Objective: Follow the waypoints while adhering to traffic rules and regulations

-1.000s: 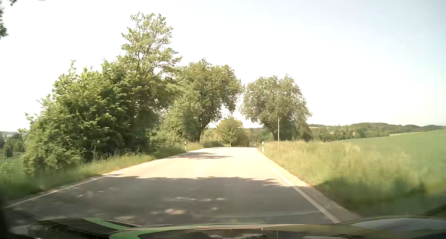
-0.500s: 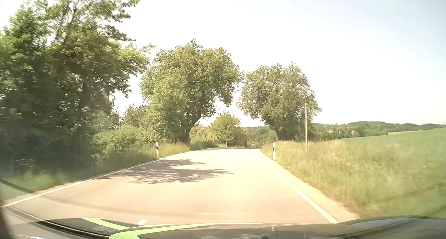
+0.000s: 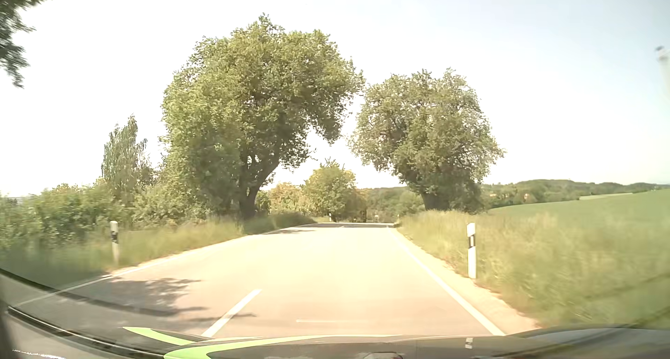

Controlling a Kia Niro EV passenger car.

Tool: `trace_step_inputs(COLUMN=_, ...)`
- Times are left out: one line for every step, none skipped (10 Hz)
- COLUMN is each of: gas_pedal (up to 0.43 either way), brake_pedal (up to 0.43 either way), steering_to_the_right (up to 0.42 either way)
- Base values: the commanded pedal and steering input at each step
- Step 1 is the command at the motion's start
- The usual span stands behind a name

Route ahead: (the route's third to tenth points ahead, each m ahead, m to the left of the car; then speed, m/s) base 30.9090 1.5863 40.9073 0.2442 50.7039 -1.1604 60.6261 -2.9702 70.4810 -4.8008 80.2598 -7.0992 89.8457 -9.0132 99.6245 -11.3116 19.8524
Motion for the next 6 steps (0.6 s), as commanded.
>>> trace_step_inputs(gas_pedal=0.22, brake_pedal=0.0, steering_to_the_right=0.012)
trace_step_inputs(gas_pedal=0.22, brake_pedal=0.0, steering_to_the_right=0.012)
trace_step_inputs(gas_pedal=0.22, brake_pedal=0.0, steering_to_the_right=0.013)
trace_step_inputs(gas_pedal=0.22, brake_pedal=0.0, steering_to_the_right=0.014)
trace_step_inputs(gas_pedal=0.157, brake_pedal=0.0, steering_to_the_right=0.015)
trace_step_inputs(gas_pedal=0.118, brake_pedal=0.0, steering_to_the_right=0.015)
